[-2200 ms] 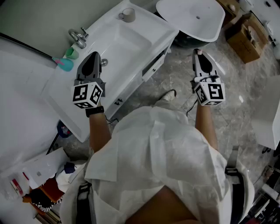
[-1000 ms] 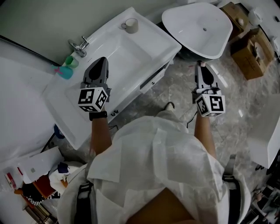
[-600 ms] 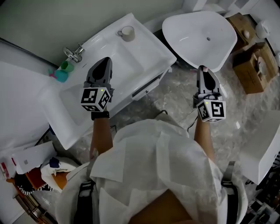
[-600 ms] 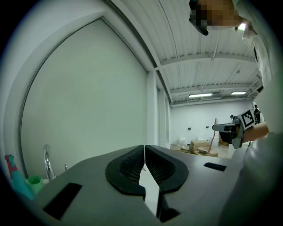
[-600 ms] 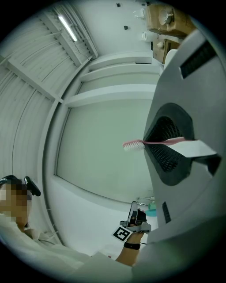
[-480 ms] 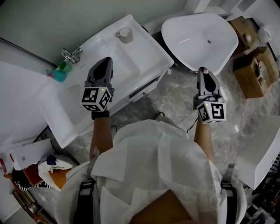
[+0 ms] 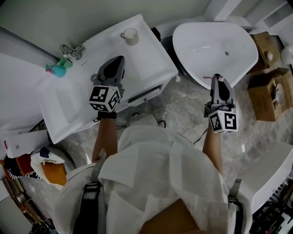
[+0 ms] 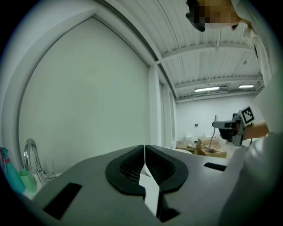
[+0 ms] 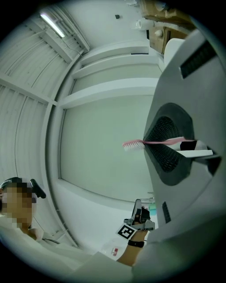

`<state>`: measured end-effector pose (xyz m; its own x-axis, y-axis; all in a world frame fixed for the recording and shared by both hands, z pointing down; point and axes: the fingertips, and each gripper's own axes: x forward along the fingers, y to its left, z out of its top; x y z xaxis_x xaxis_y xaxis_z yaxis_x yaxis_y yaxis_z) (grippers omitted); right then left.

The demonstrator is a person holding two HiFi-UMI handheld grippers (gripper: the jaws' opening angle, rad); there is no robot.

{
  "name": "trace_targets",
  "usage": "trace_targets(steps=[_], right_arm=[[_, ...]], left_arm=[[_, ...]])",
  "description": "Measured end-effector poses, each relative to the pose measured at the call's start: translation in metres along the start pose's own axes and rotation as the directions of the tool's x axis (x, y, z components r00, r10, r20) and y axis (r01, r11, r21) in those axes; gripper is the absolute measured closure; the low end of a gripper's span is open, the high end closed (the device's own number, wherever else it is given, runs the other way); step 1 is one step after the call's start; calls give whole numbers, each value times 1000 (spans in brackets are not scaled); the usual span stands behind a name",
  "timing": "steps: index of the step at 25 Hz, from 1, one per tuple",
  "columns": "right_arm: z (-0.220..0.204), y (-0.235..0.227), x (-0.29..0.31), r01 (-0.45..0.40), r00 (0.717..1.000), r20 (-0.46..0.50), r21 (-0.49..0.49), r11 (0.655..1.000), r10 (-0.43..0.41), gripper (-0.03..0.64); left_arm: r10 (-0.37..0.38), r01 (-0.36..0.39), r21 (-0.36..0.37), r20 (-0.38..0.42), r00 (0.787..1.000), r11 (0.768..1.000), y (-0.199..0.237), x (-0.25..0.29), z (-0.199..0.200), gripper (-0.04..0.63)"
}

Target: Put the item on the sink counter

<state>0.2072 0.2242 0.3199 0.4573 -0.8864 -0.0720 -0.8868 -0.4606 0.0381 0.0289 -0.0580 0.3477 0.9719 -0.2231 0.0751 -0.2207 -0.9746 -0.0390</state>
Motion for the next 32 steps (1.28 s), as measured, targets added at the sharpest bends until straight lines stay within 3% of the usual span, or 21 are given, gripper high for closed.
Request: trace_targets(steps=[9,18,26,32], right_arm=[[-18,-10,80,-87,996,-14,13,996,87,598],[-15,3,205,-238,971,2,1,971,238,598],[-15,38,283,-373,928,22,-16,928,373,598],[-29,78,332,-503,864,9,7,864,503,598]], left_arm=[[125,-125,-17,-8,992,992,54,24,-12,577],[272,-271,-36,18,962,962,140,57,-9,577],[349,-348,-26,35,936,937,181,61,-6,577],[461,-460,-40,11,887,887,202,30,-17,577]])
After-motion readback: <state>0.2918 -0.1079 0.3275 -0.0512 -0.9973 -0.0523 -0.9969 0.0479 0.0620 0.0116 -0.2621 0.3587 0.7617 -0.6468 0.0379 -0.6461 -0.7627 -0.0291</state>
